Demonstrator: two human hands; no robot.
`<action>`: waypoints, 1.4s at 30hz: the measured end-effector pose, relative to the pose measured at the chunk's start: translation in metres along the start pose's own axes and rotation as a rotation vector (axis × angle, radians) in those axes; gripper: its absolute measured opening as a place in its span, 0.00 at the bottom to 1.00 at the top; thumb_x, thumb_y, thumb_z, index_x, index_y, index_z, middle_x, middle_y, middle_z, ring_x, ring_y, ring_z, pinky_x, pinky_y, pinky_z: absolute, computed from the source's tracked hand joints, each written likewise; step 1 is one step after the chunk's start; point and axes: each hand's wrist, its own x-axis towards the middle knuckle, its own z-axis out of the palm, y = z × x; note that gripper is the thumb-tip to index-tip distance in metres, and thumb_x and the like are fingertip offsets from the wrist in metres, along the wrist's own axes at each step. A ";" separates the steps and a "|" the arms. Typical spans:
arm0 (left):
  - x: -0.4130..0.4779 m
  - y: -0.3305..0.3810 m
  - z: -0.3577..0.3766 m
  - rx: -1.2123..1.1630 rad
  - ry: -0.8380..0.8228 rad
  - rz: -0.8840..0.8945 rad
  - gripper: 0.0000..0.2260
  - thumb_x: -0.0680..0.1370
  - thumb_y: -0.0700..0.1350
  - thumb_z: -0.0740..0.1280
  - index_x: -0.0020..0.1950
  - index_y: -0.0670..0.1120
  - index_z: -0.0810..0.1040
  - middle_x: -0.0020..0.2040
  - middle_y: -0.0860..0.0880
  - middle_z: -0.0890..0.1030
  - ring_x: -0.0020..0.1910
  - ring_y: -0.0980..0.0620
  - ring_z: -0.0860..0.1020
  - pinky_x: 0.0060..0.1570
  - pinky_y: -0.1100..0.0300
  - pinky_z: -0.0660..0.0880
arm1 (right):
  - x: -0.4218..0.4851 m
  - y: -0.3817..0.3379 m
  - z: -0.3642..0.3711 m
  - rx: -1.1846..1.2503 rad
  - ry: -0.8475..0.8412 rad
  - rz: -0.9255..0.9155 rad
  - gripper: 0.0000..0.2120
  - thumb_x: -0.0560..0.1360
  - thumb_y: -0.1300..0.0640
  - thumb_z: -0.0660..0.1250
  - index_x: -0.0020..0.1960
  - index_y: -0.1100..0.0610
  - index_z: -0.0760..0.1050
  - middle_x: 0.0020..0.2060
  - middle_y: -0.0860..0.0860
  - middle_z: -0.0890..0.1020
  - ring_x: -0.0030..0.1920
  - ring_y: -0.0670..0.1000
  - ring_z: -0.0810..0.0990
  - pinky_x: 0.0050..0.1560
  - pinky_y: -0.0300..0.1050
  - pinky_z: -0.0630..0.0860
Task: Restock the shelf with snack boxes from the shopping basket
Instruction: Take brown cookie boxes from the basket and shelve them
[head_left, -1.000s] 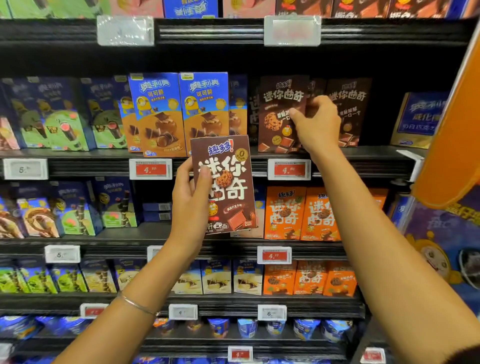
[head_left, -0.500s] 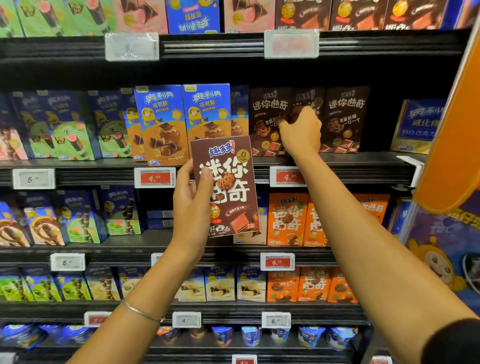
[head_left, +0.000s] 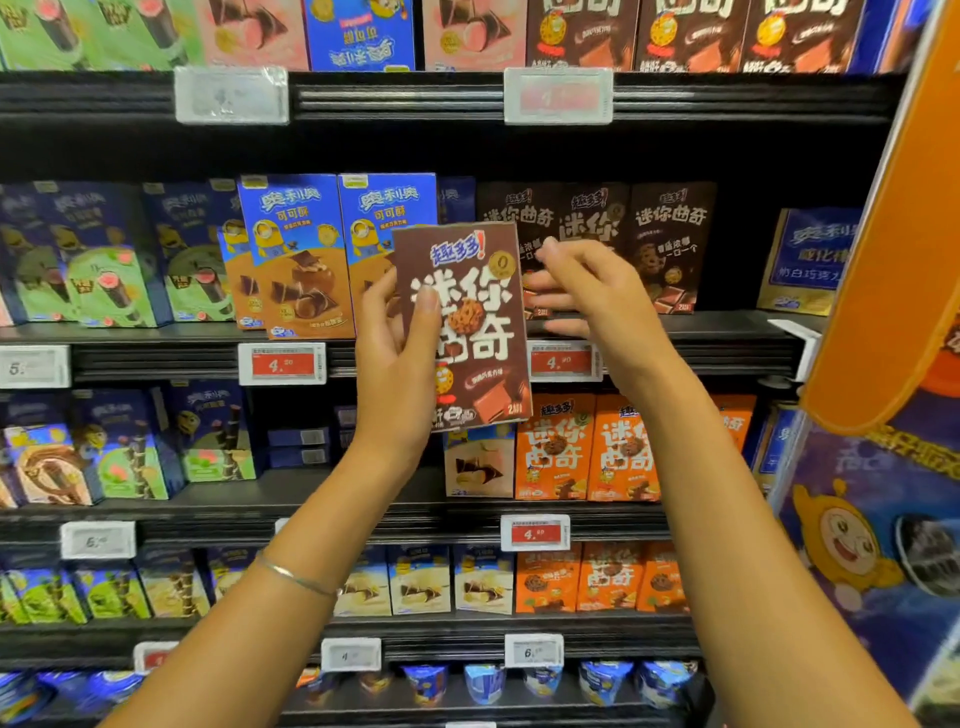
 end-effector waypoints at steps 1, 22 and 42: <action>0.005 0.000 0.008 0.003 -0.020 0.020 0.19 0.87 0.49 0.63 0.76 0.44 0.68 0.53 0.60 0.86 0.54 0.56 0.86 0.43 0.65 0.82 | -0.004 -0.002 -0.002 -0.002 -0.062 0.009 0.18 0.77 0.40 0.70 0.60 0.48 0.77 0.53 0.48 0.86 0.53 0.47 0.86 0.49 0.45 0.83; 0.112 0.023 0.096 1.696 -0.340 0.632 0.41 0.73 0.62 0.75 0.79 0.46 0.64 0.72 0.40 0.74 0.70 0.36 0.73 0.70 0.40 0.66 | 0.034 0.036 -0.085 -0.388 0.483 -0.057 0.21 0.77 0.49 0.73 0.66 0.53 0.72 0.53 0.45 0.79 0.46 0.41 0.80 0.40 0.33 0.78; 0.131 0.031 0.100 1.795 -0.300 0.588 0.35 0.74 0.48 0.76 0.79 0.52 0.67 0.59 0.43 0.82 0.59 0.36 0.81 0.66 0.41 0.71 | 0.062 0.045 -0.056 -0.738 0.524 0.101 0.20 0.77 0.47 0.73 0.61 0.57 0.72 0.59 0.55 0.80 0.57 0.57 0.81 0.51 0.53 0.78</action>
